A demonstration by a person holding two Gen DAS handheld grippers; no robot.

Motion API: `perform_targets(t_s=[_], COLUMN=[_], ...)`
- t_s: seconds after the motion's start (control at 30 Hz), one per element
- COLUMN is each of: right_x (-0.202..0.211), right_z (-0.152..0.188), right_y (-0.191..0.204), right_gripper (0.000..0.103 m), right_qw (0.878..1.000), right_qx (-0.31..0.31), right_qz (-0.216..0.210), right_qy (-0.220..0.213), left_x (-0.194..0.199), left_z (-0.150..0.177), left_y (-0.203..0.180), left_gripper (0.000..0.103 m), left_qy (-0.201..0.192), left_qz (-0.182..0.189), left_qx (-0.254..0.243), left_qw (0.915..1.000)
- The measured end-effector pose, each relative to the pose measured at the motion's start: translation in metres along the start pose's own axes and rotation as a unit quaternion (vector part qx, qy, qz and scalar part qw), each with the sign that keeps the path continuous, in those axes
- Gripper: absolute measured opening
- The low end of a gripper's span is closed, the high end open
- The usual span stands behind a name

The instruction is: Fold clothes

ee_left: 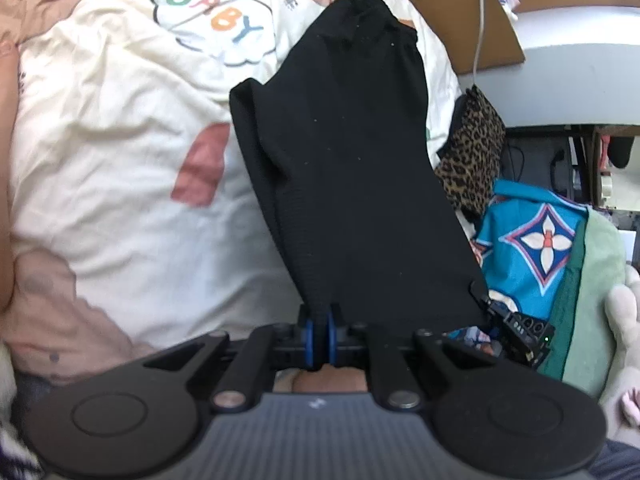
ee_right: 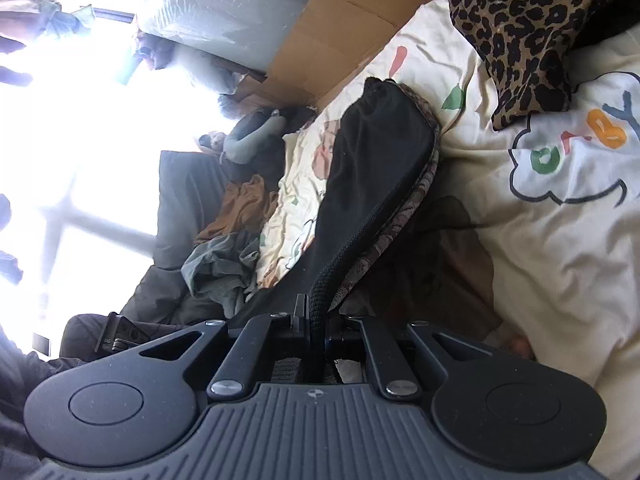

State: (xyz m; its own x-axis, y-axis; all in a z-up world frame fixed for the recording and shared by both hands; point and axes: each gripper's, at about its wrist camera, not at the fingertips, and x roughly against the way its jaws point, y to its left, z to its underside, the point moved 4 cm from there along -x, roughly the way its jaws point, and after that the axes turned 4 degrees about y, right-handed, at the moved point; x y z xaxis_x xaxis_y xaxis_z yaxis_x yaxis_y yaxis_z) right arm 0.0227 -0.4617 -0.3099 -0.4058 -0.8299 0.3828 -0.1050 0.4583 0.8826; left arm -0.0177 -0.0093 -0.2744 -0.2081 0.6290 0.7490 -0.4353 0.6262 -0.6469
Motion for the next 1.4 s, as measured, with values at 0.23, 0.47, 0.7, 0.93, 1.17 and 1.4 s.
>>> perform_targets(t_s=[0.23, 0.47, 0.7, 0.93, 1.17, 1.4], right_x=[-0.005, -0.017, -0.028, -0.047, -0.077, -0.098], right_z=[-0.008, -0.034, -0.063, -0.097, -0.128, -0.150], right_y=[-0.004, 0.004, 0.018, 0.027, 0.025, 0.017], right_gripper=[0.005, 0.005, 0.005, 0.005, 0.005, 0.005], right_qw=[1.000, 0.999, 0.998, 0.996, 0.996, 0.994], right_qx=[-0.008, 0.000, 0.012, 0.011, -0.012, -0.034], right_qz=[0.005, -0.002, -0.002, 0.009, 0.047, 0.076], right_qy=[-0.024, -0.054, -0.068, -0.084, -0.076, -0.072], left_x=[-0.002, 0.011, 0.027, 0.029, 0.022, 0.004], left_z=[-0.010, -0.045, -0.086, -0.127, -0.174, -0.216], left_y=[-0.004, -0.019, -0.035, -0.045, -0.048, -0.046], left_gripper=[0.007, 0.007, 0.007, 0.007, 0.008, 0.008], left_qy=[-0.003, -0.035, -0.074, -0.097, -0.090, -0.077], left_qz=[-0.001, 0.003, 0.005, -0.009, -0.046, -0.076], left_qx=[0.005, -0.005, -0.017, -0.018, -0.041, -0.050], left_qw=[1.0000, 0.9994, 0.9971, 0.9951, 0.9940, 0.9929])
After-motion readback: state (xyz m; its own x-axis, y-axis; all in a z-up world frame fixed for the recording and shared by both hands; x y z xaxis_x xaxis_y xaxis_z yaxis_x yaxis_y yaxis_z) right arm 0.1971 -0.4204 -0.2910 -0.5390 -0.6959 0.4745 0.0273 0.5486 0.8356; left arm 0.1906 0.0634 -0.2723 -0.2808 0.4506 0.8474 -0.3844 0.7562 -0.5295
